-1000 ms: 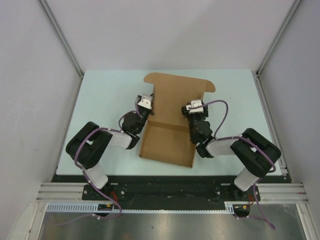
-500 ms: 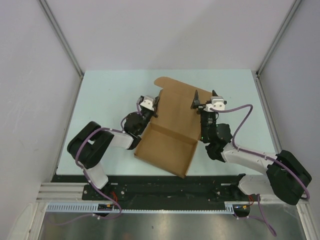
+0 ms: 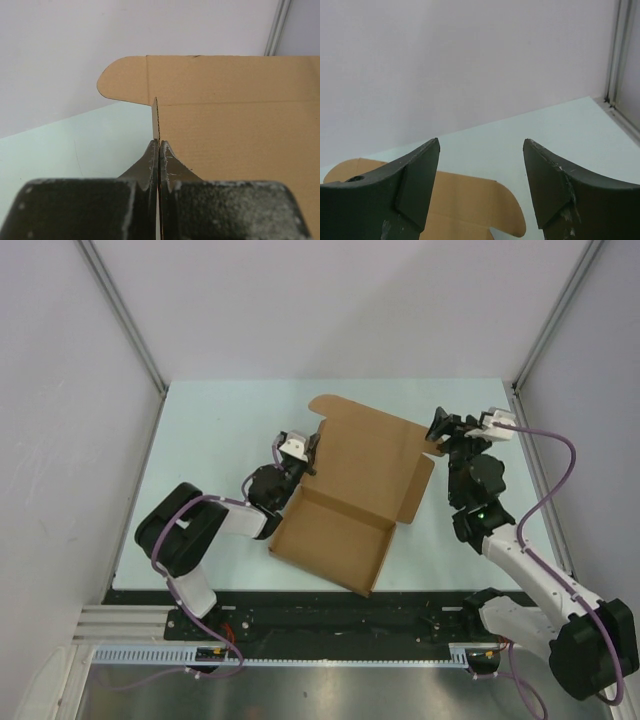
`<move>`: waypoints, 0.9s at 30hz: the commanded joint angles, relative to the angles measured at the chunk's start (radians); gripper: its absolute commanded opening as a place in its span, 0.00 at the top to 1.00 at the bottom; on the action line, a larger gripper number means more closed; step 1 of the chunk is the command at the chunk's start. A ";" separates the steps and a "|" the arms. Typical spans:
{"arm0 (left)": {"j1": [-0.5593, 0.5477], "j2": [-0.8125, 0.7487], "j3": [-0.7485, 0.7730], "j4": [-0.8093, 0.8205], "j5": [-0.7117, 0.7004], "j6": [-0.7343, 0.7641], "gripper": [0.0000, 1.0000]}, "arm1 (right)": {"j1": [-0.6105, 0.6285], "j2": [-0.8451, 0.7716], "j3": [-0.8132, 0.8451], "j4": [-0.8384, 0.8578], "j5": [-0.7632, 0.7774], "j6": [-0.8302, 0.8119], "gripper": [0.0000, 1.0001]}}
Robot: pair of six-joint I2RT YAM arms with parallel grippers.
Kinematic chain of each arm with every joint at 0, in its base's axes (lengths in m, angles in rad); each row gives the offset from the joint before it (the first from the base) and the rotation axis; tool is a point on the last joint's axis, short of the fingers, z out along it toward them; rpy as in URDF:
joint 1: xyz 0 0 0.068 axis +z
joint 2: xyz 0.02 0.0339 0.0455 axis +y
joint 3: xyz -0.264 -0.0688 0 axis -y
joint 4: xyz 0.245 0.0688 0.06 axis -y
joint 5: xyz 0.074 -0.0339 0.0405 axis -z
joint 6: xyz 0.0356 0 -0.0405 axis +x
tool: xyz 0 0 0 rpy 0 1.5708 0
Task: Fold the paper box
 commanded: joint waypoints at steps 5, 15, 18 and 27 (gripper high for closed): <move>0.002 -0.007 -0.034 0.406 -0.026 -0.036 0.99 | -0.142 0.022 0.140 -0.308 -0.241 0.228 0.21; 0.004 -0.049 -0.077 0.397 -0.088 -0.047 0.90 | -0.104 0.046 0.165 -0.471 -0.182 0.253 0.20; 0.004 -0.067 -0.087 0.366 -0.105 -0.041 0.90 | -0.085 0.028 0.156 -0.548 -0.160 0.276 0.19; -0.002 -0.075 -0.118 0.362 -0.146 -0.003 0.87 | -0.081 0.014 0.068 -0.632 -0.219 0.363 0.17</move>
